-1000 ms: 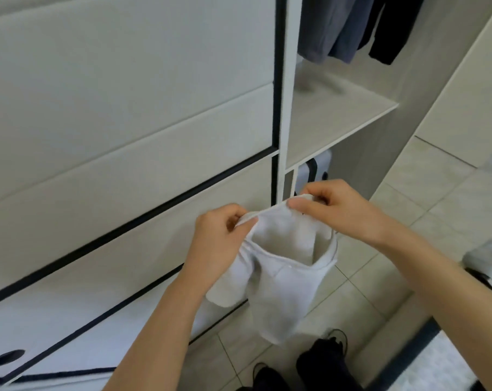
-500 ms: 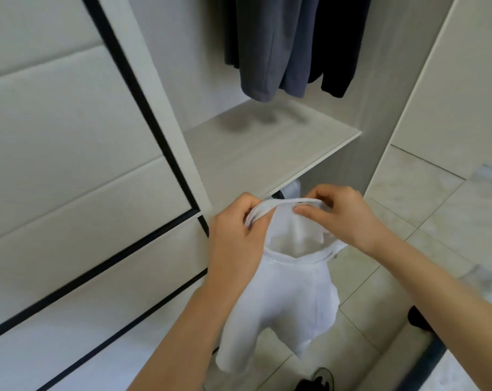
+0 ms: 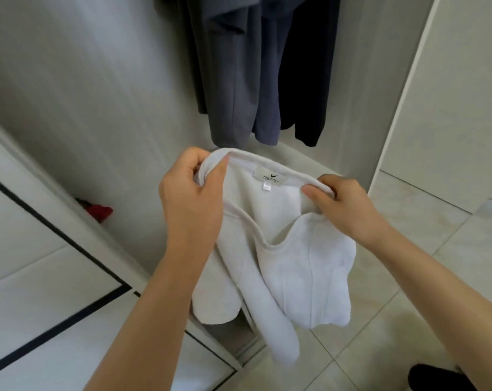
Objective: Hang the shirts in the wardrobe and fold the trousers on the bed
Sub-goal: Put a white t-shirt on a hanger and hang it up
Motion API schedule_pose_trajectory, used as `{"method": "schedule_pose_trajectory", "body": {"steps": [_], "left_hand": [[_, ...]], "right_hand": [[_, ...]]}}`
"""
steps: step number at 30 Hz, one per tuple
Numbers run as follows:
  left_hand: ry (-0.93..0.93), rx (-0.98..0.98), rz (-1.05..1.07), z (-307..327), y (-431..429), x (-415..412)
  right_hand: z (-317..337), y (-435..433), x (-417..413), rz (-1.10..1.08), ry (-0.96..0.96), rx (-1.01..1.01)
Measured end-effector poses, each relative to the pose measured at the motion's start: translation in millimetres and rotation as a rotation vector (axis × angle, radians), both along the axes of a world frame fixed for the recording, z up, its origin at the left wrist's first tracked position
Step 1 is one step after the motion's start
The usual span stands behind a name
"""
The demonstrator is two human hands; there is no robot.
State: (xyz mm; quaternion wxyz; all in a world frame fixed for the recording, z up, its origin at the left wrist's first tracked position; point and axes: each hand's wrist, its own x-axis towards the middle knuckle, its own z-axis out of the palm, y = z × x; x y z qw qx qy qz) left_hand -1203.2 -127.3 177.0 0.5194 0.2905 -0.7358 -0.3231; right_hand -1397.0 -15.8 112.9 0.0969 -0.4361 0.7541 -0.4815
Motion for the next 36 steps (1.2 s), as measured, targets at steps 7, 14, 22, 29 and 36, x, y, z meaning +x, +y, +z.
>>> {"method": "schedule_pose_trajectory", "body": {"steps": [7, 14, 22, 29, 36], "left_hand": [[0.079, -0.063, 0.069, 29.3, -42.6, -39.0], [-0.042, -0.073, 0.161, 50.6, -110.0, -58.5], [-0.208, -0.058, 0.355, 38.7, -184.2, -44.1], [-0.333, 0.067, 0.471, 4.7, -209.5, -32.7], [0.188, 0.722, 0.344, 10.7, -185.5, -11.6]], "right_hand": [[31.0, -40.6, -30.9, -0.047, -0.006, -0.201], [76.7, -100.2, -65.2, 0.001, 0.019, -0.329], [123.4, -179.0, -77.8, 0.186, 0.115, -0.34], [114.8, -208.5, -79.8, 0.296, 0.1, -0.312], [112.8, -235.2, -68.0, 0.421, 0.084, -0.307]]}}
